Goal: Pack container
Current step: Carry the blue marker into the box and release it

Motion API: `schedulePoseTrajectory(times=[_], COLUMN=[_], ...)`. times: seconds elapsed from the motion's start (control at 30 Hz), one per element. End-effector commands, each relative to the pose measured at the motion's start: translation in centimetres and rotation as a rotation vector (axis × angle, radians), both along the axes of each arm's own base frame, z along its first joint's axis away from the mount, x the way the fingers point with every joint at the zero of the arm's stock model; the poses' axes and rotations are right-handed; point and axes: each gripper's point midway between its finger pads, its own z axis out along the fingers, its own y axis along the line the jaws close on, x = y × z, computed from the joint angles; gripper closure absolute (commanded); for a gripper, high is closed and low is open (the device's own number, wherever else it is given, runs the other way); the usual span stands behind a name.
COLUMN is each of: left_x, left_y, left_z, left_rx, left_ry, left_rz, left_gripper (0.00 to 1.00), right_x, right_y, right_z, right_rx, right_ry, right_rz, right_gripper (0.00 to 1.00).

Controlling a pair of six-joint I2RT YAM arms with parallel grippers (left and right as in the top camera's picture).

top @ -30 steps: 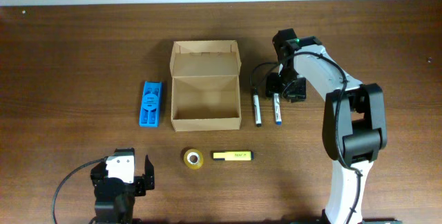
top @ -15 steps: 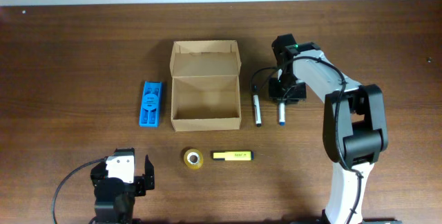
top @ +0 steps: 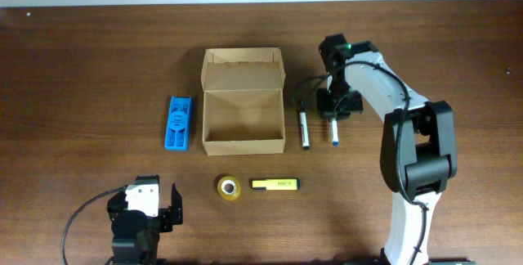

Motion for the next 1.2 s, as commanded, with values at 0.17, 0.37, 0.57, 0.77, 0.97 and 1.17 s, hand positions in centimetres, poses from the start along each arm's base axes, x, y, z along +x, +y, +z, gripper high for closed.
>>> schedulePoseTrajectory(times=[0.17, 0.37, 0.57, 0.77, 0.97, 1.17], left_x=[0.0, 0.0, 0.0, 0.0, 0.0, 0.0], left_y=[-0.2, -0.2, -0.2, -0.2, -0.2, -0.2], left_z=[-0.1, -0.1, -0.1, -0.1, -0.1, -0.1], left_rx=[0.009, 0.009, 0.009, 0.009, 0.009, 0.009], left_ry=[0.001, 0.001, 0.001, 0.001, 0.001, 0.001], left_rz=[-0.020, -0.020, -0.020, -0.020, -0.020, -0.020], left_gripper=[0.01, 0.00, 0.00, 0.00, 0.00, 0.00], right_x=[2.5, 1.5, 0.0, -0.9, -0.8, -0.9], right_y=[4.1, 12.0, 18.5, 21.1, 21.4, 21.6], right_z=[10.0, 13.7, 13.2, 10.9, 7.6, 6.3], right_rx=[0.127, 0.262, 0.219, 0.144, 0.135, 0.135], right_ry=[-0.204, -0.314, -0.393, -0.378, -0.312, -0.286], right_rz=[0.155, 0.525, 0.849, 1.013, 1.029, 1.030], right_gripper=[0.96, 0.97, 0.96, 0.92, 0.90, 0.86])
